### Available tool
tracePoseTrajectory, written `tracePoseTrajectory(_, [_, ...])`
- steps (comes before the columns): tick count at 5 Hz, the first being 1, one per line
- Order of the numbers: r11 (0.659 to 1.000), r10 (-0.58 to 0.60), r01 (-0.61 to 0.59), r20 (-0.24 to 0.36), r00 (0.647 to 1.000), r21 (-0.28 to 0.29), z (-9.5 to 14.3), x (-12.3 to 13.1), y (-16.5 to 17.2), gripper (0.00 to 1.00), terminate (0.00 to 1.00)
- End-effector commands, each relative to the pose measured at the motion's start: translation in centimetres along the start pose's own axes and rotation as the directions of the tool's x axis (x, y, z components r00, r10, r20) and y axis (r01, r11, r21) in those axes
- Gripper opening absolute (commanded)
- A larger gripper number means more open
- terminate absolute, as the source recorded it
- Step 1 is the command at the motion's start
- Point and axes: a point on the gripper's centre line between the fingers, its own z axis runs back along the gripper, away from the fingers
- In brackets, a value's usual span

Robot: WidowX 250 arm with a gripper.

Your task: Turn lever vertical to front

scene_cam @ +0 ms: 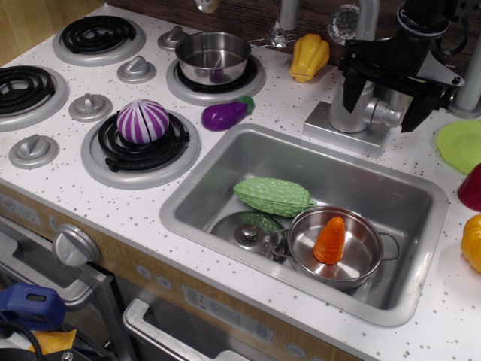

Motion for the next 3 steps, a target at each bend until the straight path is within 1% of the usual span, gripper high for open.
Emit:
tracePoseTrajectory(1, [1.000,0.000,0.000,0.000,1.000,0.000,0.0,0.0,0.0,1.00,0.00])
tracePoseTrajectory(2, [1.000,0.002,-0.002,0.048,0.999,-0.018,0.0,1.0,0.0,1.00,0.00])
tracePoseTrajectory(3, [1.000,0.006,-0.008,0.084,0.996,0.018,-0.1,1.7,-0.5,1.00,0.00])
